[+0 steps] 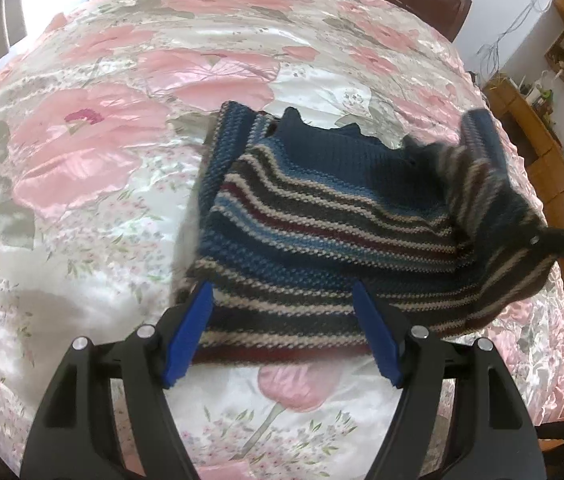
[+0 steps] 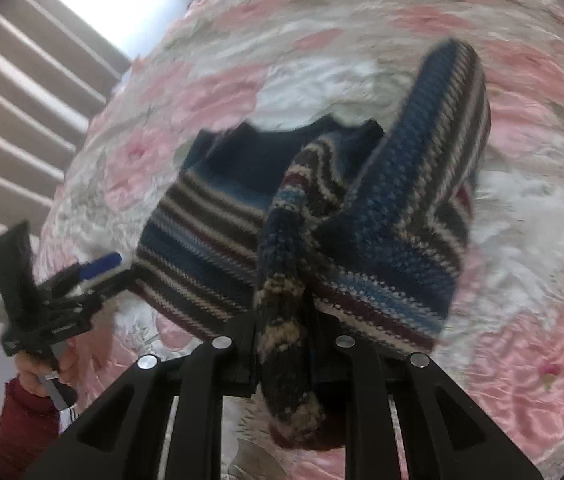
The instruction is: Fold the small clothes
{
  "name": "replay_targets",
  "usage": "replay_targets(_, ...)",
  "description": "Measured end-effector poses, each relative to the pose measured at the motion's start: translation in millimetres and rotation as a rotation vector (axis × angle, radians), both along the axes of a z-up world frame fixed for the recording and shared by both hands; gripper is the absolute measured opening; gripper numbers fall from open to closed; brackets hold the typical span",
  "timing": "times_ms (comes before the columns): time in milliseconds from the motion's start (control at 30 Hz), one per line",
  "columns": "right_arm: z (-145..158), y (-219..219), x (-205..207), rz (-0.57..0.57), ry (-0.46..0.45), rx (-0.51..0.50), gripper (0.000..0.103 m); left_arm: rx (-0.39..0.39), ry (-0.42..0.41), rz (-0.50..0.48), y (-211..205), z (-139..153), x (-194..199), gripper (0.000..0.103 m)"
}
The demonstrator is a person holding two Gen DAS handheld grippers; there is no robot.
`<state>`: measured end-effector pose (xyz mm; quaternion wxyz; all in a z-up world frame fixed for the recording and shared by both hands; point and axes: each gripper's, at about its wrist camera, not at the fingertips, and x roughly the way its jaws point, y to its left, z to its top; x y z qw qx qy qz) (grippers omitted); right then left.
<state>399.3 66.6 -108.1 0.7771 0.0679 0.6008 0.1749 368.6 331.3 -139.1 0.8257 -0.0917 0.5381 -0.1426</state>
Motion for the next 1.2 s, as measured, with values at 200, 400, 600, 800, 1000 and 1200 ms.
replay_targets(200,-43,23,1,0.021,0.059,-0.053,0.018,-0.008,0.007,0.018,10,0,-1,0.072)
replay_targets(400,-72,26,-3,0.040,0.089,-0.006,0.045,-0.025,0.007,0.014,0,5,3,0.072)
replay_targets(600,-51,21,-20,0.087,0.063,0.157,0.066,-0.081,0.028,0.008,-22,9,13,0.072)
replay_targets(800,-10,-23,-50,0.061,0.000,0.181,0.066,-0.142,0.057,-0.031,-57,10,23,0.078)
replay_targets(1000,-4,-89,-65,-0.050,-0.012,0.156,0.066,-0.184,0.124,-0.091,-106,-10,39,0.080)
replay_targets(1200,-19,-134,-79,-0.124,0.000,0.156,0.066,-0.208,0.174,-0.126,-142,-26,51,0.080)
